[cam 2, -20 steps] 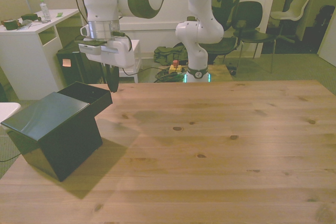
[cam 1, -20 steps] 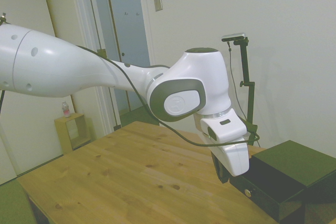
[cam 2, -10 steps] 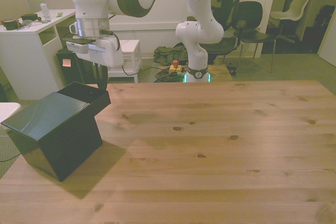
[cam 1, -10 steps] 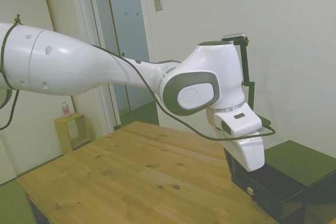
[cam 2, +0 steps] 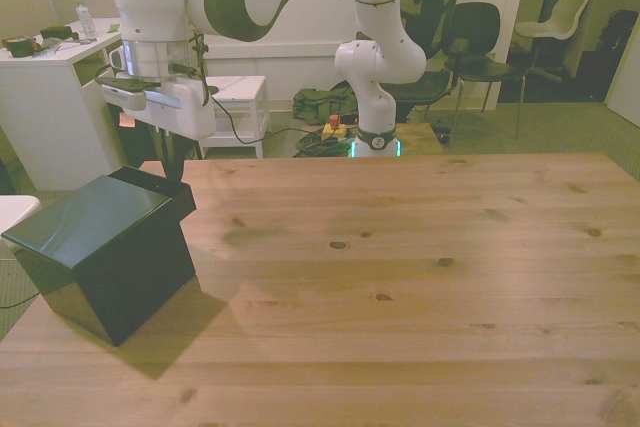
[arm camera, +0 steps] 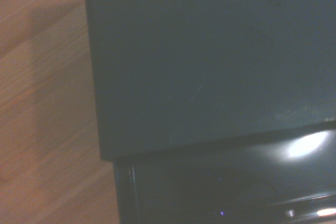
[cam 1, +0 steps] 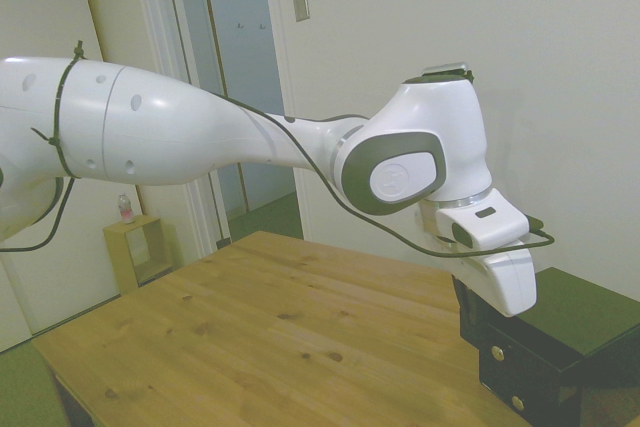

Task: Close the top drawer

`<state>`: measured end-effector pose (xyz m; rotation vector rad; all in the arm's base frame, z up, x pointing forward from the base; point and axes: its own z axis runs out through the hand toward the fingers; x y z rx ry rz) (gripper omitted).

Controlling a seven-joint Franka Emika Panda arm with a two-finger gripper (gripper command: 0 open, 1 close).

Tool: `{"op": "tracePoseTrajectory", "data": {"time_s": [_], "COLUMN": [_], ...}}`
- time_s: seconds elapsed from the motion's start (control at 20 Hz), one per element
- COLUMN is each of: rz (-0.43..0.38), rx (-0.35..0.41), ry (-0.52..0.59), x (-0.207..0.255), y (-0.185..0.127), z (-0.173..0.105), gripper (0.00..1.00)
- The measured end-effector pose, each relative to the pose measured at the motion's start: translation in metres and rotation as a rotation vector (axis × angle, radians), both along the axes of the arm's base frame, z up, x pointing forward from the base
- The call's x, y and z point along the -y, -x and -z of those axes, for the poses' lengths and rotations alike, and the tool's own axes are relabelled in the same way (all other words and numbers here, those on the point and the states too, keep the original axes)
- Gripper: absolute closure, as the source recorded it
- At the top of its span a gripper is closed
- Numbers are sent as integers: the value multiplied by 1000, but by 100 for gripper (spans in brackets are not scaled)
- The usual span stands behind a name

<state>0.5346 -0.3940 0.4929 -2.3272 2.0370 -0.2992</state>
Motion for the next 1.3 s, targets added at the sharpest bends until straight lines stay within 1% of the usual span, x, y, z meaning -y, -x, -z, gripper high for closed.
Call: {"op": "tracePoseTrajectory", "data": {"time_s": [0.35,0.55,0.9,1.05,1.15,1.2,1.3], "rz": [14,19,0,-33,-62,-75,-96], "rx": [2,-2,-14,-15,0,11,35], "ry": [16,25,18,-5,-27,-43,-66], "x": [23,37,37,17,-8,-21,-47], "y": [-13,-18,-24,-30,-31,-28,-15], "z": [-9,-7,-5,6,7,3,-16], "gripper": [100,100,100,100,100,100,100]}}
